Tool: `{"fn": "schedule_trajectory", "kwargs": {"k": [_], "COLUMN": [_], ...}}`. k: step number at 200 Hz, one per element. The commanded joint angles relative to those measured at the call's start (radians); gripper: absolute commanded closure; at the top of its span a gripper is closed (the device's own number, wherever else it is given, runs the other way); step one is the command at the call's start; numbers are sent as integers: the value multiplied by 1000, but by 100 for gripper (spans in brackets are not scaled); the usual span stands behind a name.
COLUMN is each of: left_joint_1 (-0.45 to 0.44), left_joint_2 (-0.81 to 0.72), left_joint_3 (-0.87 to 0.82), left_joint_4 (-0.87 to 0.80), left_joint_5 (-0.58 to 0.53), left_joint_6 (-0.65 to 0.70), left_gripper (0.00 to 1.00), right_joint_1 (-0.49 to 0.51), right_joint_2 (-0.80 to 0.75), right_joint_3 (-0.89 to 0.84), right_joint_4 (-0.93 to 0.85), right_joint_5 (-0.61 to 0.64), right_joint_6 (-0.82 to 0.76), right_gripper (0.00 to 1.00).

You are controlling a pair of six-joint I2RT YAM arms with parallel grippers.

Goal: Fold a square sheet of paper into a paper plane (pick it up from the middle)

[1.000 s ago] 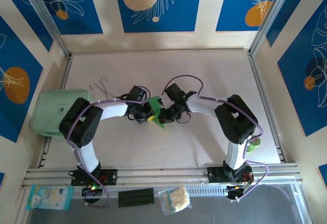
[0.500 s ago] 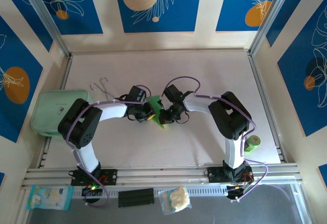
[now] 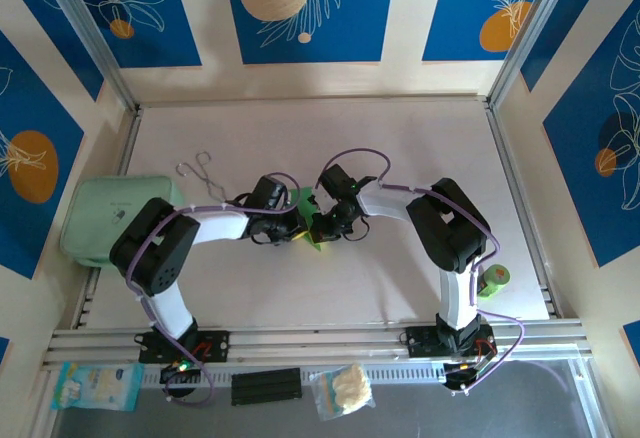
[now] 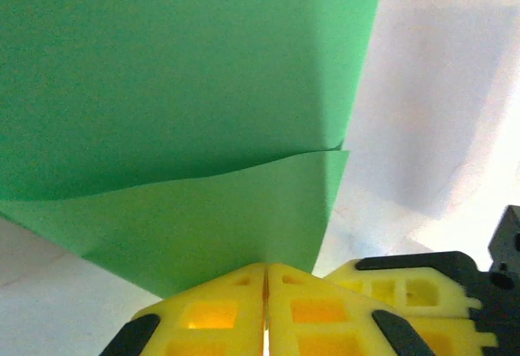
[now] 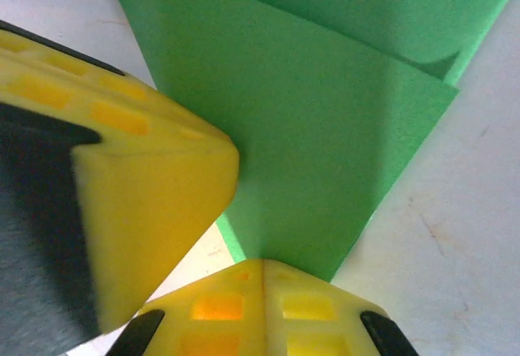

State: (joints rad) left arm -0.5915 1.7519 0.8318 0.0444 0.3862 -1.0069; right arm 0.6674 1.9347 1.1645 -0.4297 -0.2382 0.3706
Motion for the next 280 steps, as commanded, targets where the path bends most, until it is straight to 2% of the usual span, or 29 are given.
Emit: {"fn": "schedule_trajectory", "kwargs": {"k": [1,47,119,230,280], "left_joint_1": [-6,28,132,280,247], "left_joint_2": [25,50,37,-30,-133], "left_joint_3": [15,-1,-26,-29,44], "left_joint_4": [-35,-32,-36,-111,-122], "left_joint_5": [-44,-96,-82,-87,-24], "left_joint_6": [37,2,14,150,117], "left_gripper": [90,91,91,90,89], "right_joint_1": [-2,-2,-5,-12,-19], "right_joint_2": [38,46,95,90,89], "right_joint_3": [1,-25,8,12,30], "right_joint_4": [-63,-112,-218,-200,-180], "right_joint_5": [50,123,247,199,138], "right_joint_6": [-1,-35,-42,-21,3], "right_gripper": [100,100,100,100,100]}}
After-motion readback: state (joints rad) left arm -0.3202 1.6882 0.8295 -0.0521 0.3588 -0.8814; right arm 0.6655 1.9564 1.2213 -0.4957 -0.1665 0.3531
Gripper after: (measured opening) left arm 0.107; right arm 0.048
